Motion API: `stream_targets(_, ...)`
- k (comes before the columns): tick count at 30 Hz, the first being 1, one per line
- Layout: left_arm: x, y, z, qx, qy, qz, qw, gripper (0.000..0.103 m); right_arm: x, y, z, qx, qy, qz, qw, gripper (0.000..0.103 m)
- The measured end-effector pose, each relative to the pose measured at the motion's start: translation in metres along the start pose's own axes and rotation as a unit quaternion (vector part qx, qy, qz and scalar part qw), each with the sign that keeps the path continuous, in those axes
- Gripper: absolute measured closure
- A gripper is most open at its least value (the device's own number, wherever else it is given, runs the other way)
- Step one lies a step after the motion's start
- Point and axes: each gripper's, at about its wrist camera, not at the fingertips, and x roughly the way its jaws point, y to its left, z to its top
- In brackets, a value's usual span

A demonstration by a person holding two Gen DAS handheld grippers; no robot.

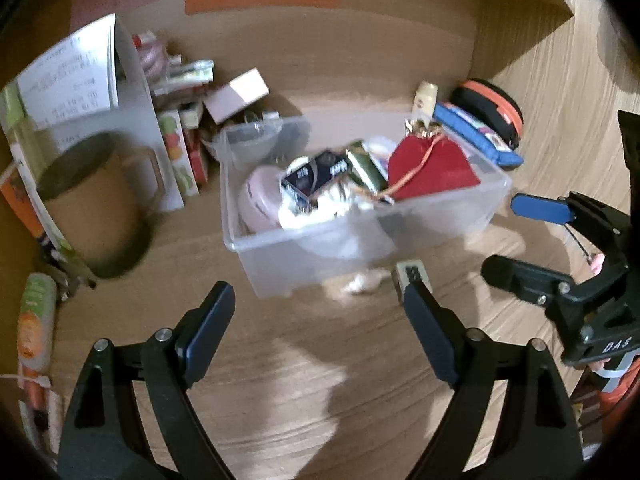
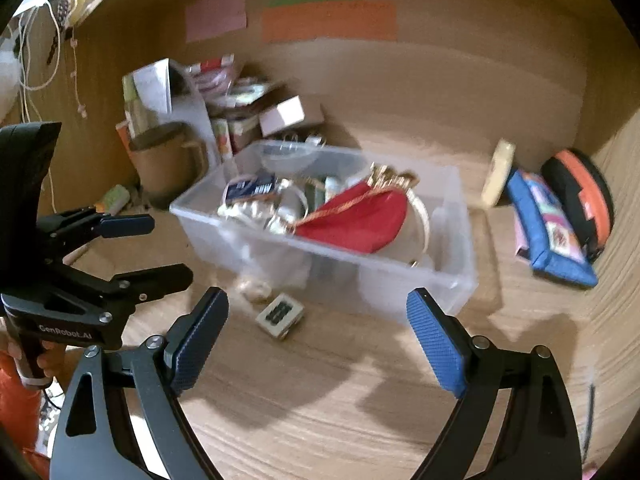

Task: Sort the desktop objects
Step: 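Grasp the white dotted mahjong tile with the right gripper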

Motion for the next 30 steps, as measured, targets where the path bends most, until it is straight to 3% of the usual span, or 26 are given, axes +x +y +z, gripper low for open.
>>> stream_targets(13, 0.029, 0.011, -0.016, -0.020, 0.043, 0.008, 0.9989, 0.016, 0.055, 0.009, -0.017, -0.025, 0.071, 0.028, 0.997, 0.016)
stream_targets(16, 0.032, 0.015, -0.017, -0.029, 0.045, 0.008, 0.9985, 0.016, 0.061, 0.010, -0.016, -0.027, 0.076, 0.030, 0.996, 0.025)
stream_targets(20, 0.038, 0.017, -0.018, -0.031, 0.055, 0.003, 0.9980, 0.016, 0.070, 0.017, -0.016, -0.037, 0.089, 0.036, 0.995, 0.047)
stream_targets(30, 0.038, 0.008, -0.016, -0.027, 0.057, -0.006, 0.9980, 0.016, 0.078, 0.025, -0.009, -0.063, 0.095, 0.037, 0.993, 0.068)
